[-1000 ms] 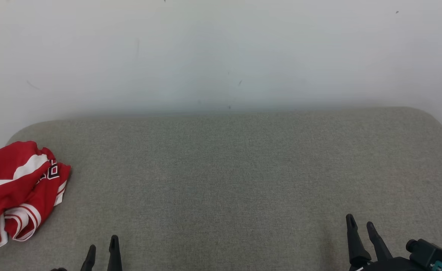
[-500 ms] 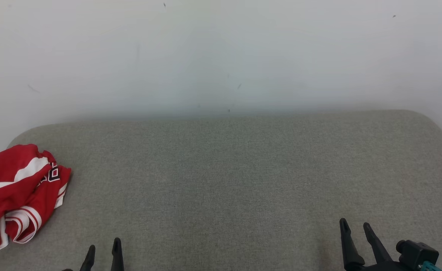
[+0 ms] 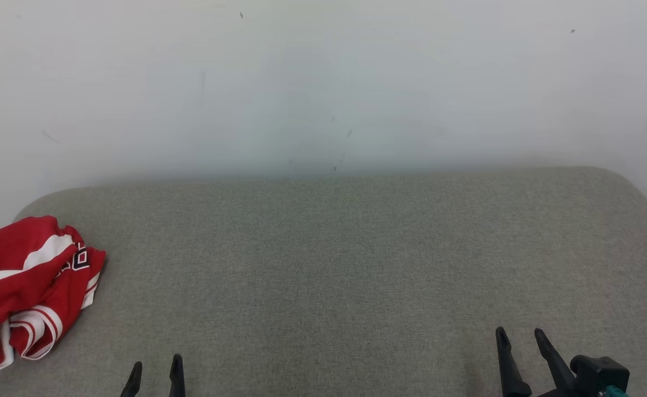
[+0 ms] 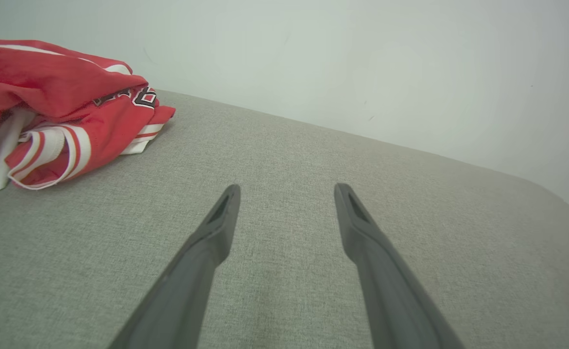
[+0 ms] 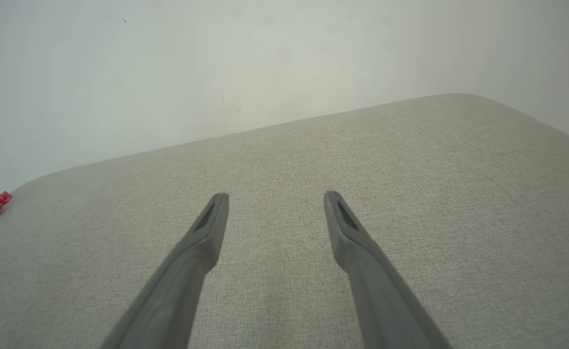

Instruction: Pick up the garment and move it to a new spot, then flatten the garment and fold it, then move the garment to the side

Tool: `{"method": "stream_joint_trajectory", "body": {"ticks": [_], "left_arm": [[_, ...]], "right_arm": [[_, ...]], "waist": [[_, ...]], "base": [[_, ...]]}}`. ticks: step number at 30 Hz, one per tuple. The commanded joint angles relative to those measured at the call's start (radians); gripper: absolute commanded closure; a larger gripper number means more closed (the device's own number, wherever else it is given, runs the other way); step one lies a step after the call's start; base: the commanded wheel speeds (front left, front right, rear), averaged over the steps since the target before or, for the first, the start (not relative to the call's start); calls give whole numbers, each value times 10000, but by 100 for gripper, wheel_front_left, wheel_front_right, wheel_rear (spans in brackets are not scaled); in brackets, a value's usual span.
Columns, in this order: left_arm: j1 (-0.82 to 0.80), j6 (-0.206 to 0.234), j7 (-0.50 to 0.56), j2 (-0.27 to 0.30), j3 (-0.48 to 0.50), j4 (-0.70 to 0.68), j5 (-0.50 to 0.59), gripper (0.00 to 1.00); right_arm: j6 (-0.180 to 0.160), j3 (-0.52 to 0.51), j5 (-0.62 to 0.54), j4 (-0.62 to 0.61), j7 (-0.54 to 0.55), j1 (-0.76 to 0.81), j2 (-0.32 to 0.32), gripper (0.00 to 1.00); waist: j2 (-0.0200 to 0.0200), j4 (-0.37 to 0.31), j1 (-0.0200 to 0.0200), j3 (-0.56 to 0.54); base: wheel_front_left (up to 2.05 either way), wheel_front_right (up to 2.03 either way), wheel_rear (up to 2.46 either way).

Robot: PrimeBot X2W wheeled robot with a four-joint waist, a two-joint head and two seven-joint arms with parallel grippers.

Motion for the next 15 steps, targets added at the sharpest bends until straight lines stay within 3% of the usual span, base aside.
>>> {"method": "stream_joint_trajectory", "body": {"ticks": [1, 15], "left_arm": [[92, -17, -107, 36, 33, -23, 314, 0], [213, -9, -370, 18, 179, 24, 1209, 0]], "right_arm": [[-17, 1, -312, -55, -99, 87, 18, 0], [-19, -59, -1675, -9, -134, 189, 77, 0]], "waist": [[0, 0, 0, -17], [0, -41, 0, -163]], "base": [[0, 0, 0], [0, 0, 0]]}}
